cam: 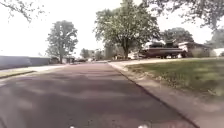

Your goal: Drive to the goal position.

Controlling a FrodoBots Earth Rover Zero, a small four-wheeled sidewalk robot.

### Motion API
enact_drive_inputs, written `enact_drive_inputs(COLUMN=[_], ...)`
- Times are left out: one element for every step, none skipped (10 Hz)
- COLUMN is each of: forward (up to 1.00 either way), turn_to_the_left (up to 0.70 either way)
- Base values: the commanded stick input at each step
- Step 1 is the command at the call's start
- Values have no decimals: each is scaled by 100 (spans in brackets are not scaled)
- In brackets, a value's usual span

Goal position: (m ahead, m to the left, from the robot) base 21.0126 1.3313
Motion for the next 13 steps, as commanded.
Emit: enact_drive_inputs(forward=[100,100,100,100,100,100,100,100,100,100,100,100,100], turn_to_the_left=[6,5,4,2,2,10,14,16,14,9,0,-1,-1])
